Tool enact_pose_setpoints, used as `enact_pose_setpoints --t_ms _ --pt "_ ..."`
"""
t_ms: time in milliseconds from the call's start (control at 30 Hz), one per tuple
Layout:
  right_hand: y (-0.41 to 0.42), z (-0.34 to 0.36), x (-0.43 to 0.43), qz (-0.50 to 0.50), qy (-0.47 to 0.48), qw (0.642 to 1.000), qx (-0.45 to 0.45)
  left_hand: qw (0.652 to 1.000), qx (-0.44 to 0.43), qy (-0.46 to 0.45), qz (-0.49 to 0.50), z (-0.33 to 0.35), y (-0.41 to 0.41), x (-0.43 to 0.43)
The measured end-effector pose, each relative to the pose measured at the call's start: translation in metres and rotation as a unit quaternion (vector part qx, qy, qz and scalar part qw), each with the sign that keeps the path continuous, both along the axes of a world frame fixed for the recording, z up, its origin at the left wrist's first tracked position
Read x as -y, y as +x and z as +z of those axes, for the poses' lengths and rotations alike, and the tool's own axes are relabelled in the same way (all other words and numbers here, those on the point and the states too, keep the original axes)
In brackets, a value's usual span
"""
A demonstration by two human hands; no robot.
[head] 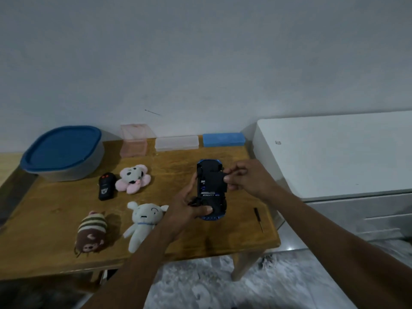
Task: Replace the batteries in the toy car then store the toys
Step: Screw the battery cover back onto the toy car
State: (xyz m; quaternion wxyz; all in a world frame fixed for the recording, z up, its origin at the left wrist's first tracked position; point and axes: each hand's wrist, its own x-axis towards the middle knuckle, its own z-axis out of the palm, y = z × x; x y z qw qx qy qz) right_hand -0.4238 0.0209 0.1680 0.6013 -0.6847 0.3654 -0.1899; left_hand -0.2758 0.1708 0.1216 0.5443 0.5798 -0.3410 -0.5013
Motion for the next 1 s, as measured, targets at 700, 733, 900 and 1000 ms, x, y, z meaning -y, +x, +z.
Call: enact_pose_setpoints --t_ms 700,733,900,1000 --pt "0.019 -0.004 -0.012 0.032 -0.048 0.998 -0.037 0.999 -0.023 0.012 0.02 -0.004 0.008 -0.009" --pt "0.019 -0.004 -0.011 0.035 -0.049 0.997 -0.037 0.999 -0.025 0.011 0.02 -0.003 0.008 -0.009" --pt "0.014 -0.004 -0.011 0.046 -0.05 0.997 -0.02 0.999 -0.037 0.007 0.018 0.0 0.005 -0.009" --pt "0.013 -0.004 -0.012 0.039 -0.046 0.998 -0.014 1.0 -0.028 0.003 0.013 0.0 0.004 -0.009"
